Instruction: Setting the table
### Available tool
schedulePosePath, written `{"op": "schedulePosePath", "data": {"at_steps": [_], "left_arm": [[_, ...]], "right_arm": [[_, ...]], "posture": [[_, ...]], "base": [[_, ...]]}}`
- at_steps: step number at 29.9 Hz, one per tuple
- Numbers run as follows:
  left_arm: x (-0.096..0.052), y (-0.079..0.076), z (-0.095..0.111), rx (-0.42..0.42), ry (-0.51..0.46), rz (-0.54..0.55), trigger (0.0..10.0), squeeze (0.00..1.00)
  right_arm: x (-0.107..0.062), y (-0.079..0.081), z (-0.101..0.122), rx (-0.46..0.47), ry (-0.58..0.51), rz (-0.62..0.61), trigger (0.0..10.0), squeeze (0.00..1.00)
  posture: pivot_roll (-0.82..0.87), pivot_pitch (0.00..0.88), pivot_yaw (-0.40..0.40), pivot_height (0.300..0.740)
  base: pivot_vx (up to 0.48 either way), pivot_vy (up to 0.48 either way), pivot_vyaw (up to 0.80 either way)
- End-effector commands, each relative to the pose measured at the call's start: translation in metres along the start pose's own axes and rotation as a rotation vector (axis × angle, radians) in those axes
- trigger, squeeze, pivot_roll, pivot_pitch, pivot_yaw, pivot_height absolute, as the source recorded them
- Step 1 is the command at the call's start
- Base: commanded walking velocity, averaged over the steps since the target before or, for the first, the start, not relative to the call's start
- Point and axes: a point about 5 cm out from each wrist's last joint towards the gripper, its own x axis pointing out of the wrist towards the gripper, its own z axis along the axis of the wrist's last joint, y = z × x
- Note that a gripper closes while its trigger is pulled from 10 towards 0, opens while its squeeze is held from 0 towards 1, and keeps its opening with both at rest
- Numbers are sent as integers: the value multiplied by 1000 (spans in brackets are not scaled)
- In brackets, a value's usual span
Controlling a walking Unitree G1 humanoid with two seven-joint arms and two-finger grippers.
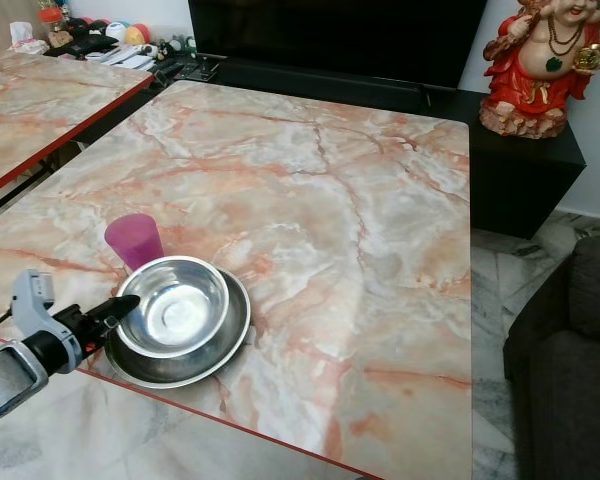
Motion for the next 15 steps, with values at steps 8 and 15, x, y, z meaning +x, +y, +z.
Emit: {"op": "schedulePosePath", "data": {"at_steps": [8, 15], "left_arm": [[2, 1, 3, 34, 13, 24, 10000, 0], [2, 1, 2, 38, 20, 23, 10000, 1000]], "right_arm": [[-1, 3, -6, 7, 21, 7, 10000, 0], [-1, 3, -6, 7, 21, 7, 10000, 0]], "posture": [[63, 154, 29, 740], [62, 154, 28, 740]], "base": [[0, 0, 0], [0, 0, 0]]}}
